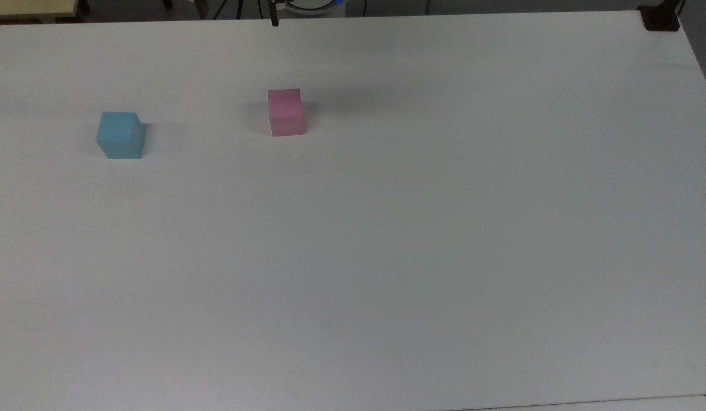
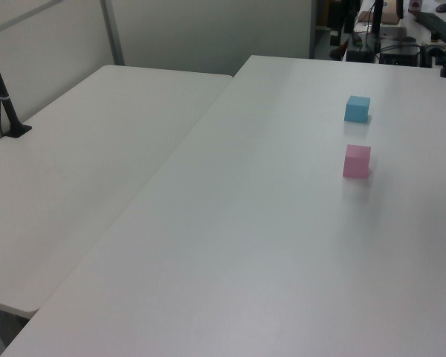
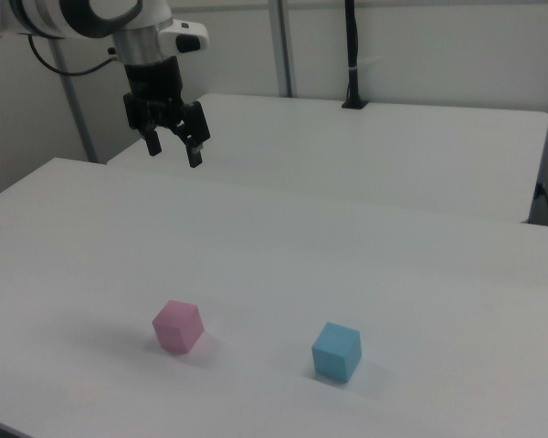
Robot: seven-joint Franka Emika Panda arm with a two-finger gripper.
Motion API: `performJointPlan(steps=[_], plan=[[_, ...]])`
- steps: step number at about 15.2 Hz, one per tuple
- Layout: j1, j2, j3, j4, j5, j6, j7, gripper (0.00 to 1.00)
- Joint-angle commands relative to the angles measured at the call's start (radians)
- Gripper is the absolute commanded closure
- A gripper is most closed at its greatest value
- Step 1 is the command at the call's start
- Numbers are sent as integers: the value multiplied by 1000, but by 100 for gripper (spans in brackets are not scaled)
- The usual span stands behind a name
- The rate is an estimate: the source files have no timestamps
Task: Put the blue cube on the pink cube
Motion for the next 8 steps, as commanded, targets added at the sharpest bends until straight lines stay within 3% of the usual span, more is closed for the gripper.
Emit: performJointPlan(steps=[1,8], plan=[[-7,-8,9,-7,-1,-25,-23,0],[-10,-3,9,-6,-23,-33,-26,0]])
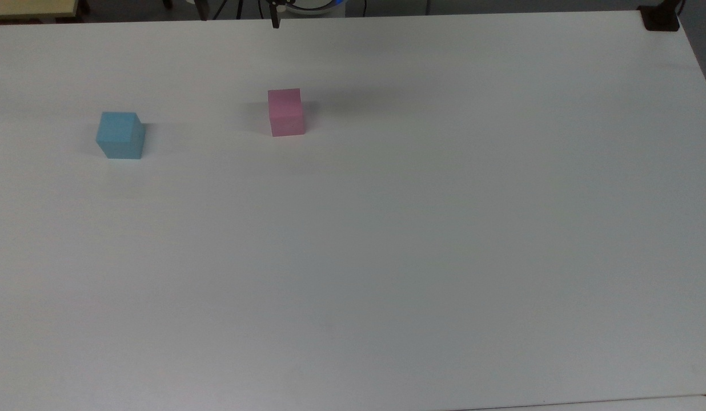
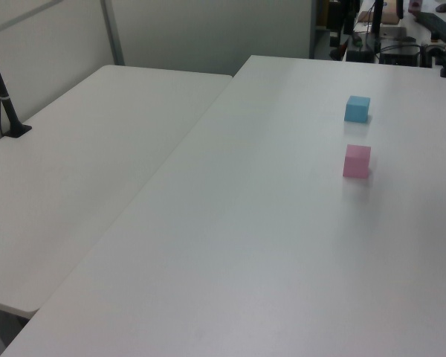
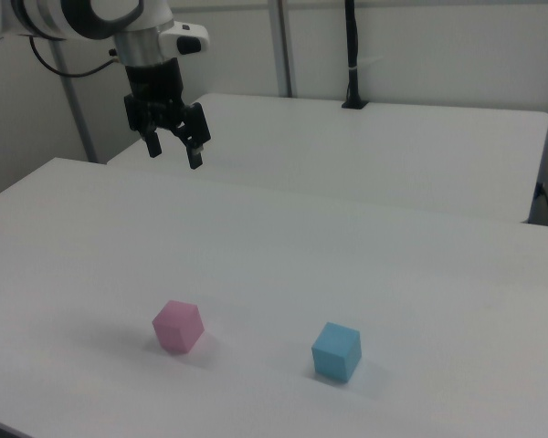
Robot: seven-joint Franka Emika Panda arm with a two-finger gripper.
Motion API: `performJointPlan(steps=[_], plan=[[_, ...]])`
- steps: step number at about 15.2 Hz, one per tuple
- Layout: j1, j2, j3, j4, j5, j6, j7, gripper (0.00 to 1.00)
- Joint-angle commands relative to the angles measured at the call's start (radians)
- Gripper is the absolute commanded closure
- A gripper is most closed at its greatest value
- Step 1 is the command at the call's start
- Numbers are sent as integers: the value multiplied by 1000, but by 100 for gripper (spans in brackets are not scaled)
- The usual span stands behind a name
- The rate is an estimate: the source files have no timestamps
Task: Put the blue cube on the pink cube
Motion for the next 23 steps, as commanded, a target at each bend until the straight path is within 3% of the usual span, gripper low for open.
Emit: performJointPlan(steps=[1,4,9,12,16,23], plan=[[-15,-8,3,-1,-36,-33,-32,0],[-106,-6,-12,-2,-58,-27,-128,0],[-324,-3,-11,-9,-44,-2,-448,0],[-390,21,-12,-74,-38,74,-486,0],[-447,150,-11,-94,-36,182,-582,0],[-441,211,-1,-251,-36,439,-541,0]])
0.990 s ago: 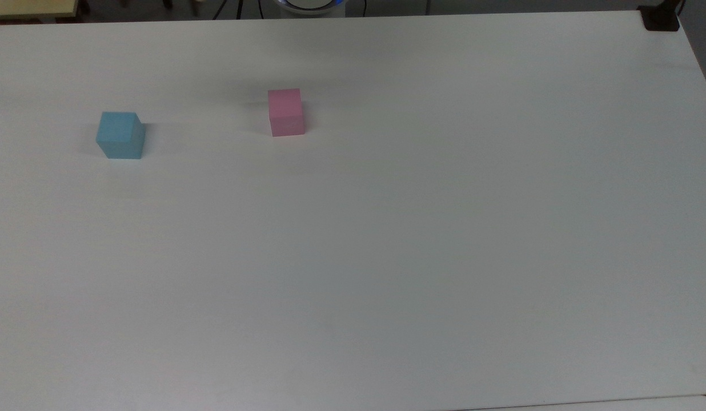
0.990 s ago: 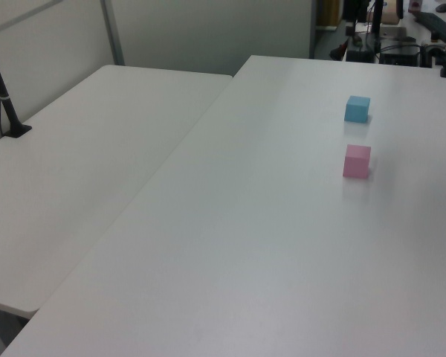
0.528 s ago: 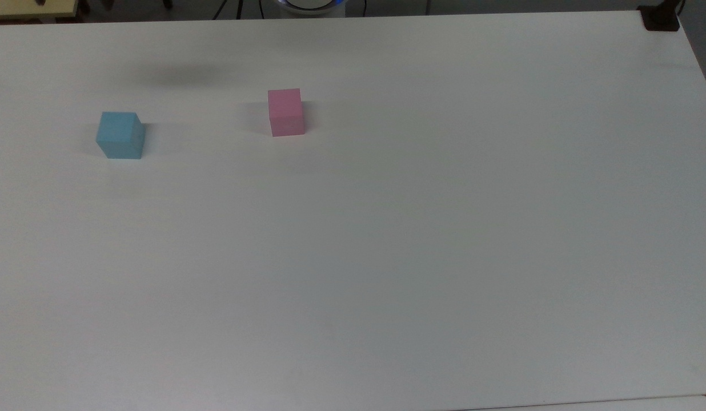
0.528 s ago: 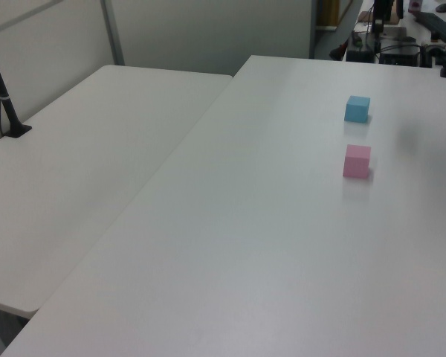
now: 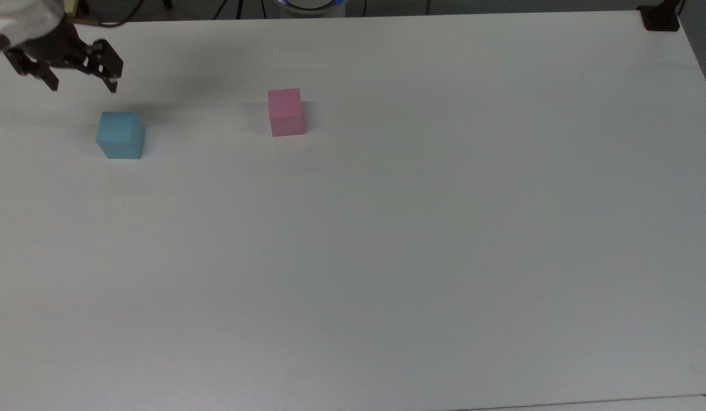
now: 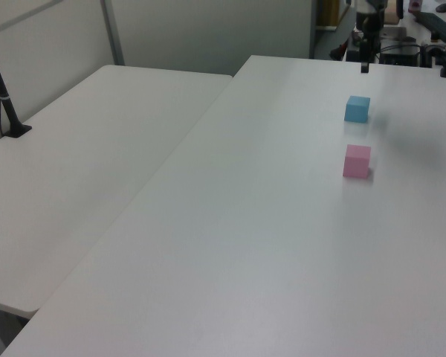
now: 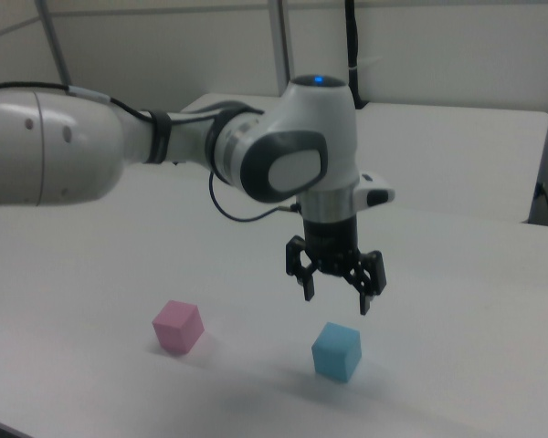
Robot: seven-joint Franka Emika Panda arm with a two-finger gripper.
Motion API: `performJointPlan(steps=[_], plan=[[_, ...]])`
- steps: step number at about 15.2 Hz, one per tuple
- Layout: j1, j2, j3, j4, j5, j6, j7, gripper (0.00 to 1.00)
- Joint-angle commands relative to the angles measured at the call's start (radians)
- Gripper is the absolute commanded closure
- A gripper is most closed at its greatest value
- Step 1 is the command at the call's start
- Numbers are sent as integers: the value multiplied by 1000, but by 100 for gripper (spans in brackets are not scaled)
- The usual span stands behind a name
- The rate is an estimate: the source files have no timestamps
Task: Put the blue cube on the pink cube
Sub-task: 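Move the open gripper over the light blue cube and lower it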
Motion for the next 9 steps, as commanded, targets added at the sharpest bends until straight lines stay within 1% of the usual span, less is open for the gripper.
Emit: performJointPlan(steps=[1,4,6,9], plan=[[3,-9,6,-99,12,101,22,0],[4,12,8,-143,12,139,23,0],[6,43,8,-145,11,150,25,0],[1,64,8,-147,6,215,23,0]])
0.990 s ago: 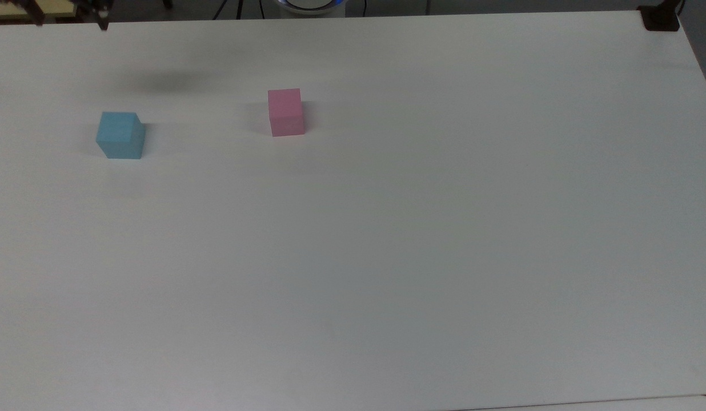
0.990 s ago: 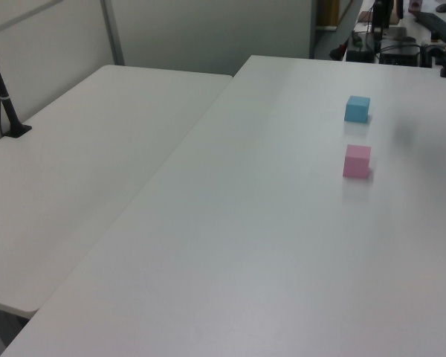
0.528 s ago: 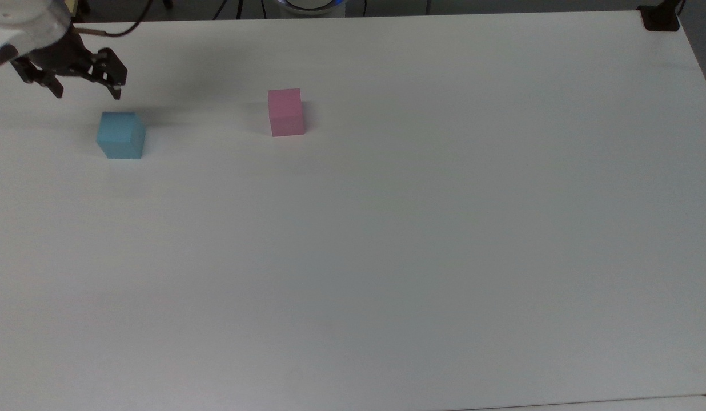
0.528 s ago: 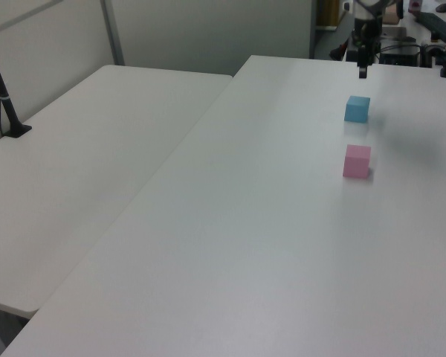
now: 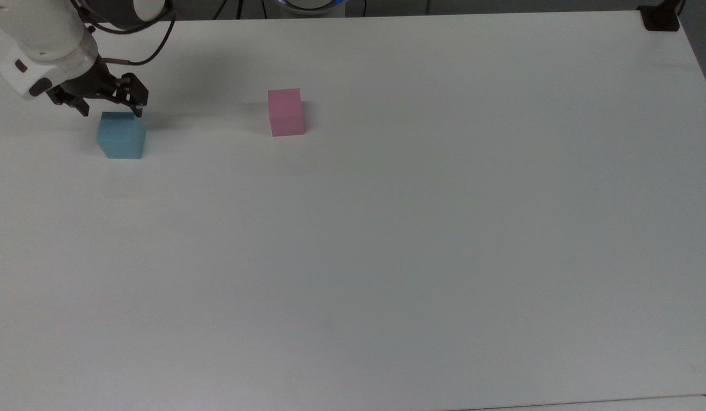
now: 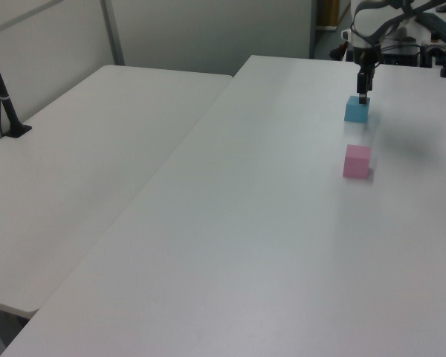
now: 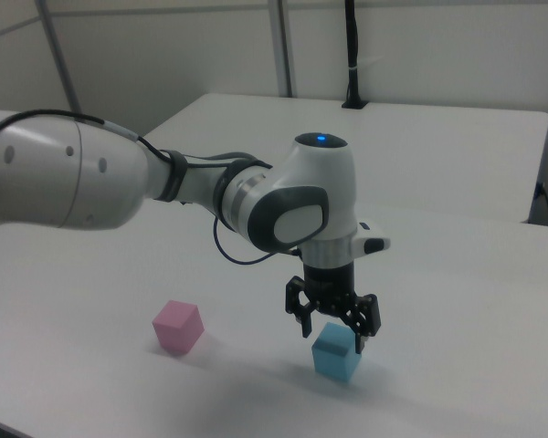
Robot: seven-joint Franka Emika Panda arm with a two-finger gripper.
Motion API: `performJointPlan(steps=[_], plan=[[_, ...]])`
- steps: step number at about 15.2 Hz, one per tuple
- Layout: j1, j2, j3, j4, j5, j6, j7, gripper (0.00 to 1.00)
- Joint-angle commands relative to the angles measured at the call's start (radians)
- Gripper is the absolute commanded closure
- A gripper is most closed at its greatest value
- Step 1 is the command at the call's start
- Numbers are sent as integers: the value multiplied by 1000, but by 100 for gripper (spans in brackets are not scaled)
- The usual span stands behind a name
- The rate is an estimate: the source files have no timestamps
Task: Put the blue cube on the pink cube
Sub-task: 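Close the gripper on the light blue cube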
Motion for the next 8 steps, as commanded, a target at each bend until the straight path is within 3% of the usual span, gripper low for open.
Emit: performJointPlan(steps=[1,5,6,8], plan=[[1,27,1,-18,3,68,12,0],[3,58,13,-18,2,70,29,0],[3,56,18,-18,2,70,41,5],[3,35,22,-12,6,51,63,30]])
